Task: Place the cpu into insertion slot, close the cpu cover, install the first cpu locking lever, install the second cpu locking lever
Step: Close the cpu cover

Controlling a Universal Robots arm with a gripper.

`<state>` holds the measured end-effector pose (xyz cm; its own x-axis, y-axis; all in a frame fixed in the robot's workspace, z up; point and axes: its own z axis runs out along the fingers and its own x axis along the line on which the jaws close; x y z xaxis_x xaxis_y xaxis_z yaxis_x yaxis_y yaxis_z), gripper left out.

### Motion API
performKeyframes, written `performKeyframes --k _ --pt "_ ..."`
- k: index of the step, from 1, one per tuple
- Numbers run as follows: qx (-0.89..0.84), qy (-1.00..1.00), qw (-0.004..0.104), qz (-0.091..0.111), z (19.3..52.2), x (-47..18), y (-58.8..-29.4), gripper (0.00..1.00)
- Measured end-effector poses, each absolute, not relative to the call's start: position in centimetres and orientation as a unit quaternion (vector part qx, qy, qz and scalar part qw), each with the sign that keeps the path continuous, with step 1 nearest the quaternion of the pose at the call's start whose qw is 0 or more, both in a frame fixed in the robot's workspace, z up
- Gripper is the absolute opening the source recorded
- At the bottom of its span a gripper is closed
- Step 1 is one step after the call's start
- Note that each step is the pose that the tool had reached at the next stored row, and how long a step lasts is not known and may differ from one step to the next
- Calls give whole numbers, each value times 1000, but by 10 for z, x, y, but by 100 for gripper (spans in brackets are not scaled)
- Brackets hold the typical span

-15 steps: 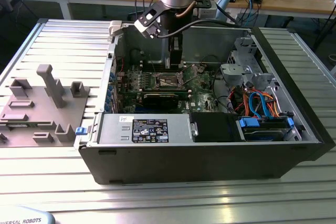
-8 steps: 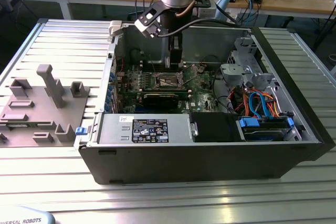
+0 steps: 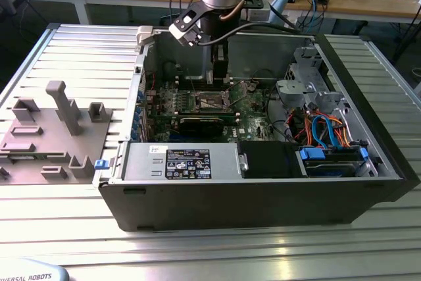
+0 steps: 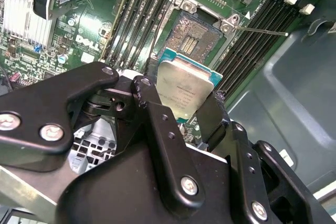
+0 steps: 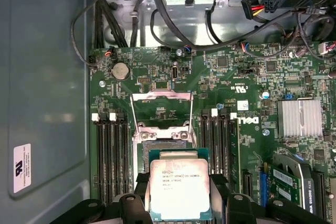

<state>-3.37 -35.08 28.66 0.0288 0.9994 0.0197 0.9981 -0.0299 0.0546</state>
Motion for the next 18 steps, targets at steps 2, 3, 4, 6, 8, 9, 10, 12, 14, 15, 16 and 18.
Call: performKeyframes --k 2,3,4,6,8,9,10,12,14,15,16,18 --pt "717 696 13 26 287 -34 -351 54" --pt "717 696 13 26 287 -34 -351 54" --pt "717 696 13 26 286 -34 -351 54" --pt "717 696 13 26 286 -34 -351 54" --pt "717 696 13 26 286 -34 -351 54" --pt "717 696 13 26 286 -34 -351 54" --pt "717 696 13 26 285 -34 -351 54" --pt "717 696 13 26 285 -34 -351 54" --pt "717 696 13 26 284 -34 -351 54" --pt "717 696 13 26 284 -34 -351 54" --pt "717 696 13 26 283 -34 -351 54" --pt "717 696 13 26 283 -34 -351 54"
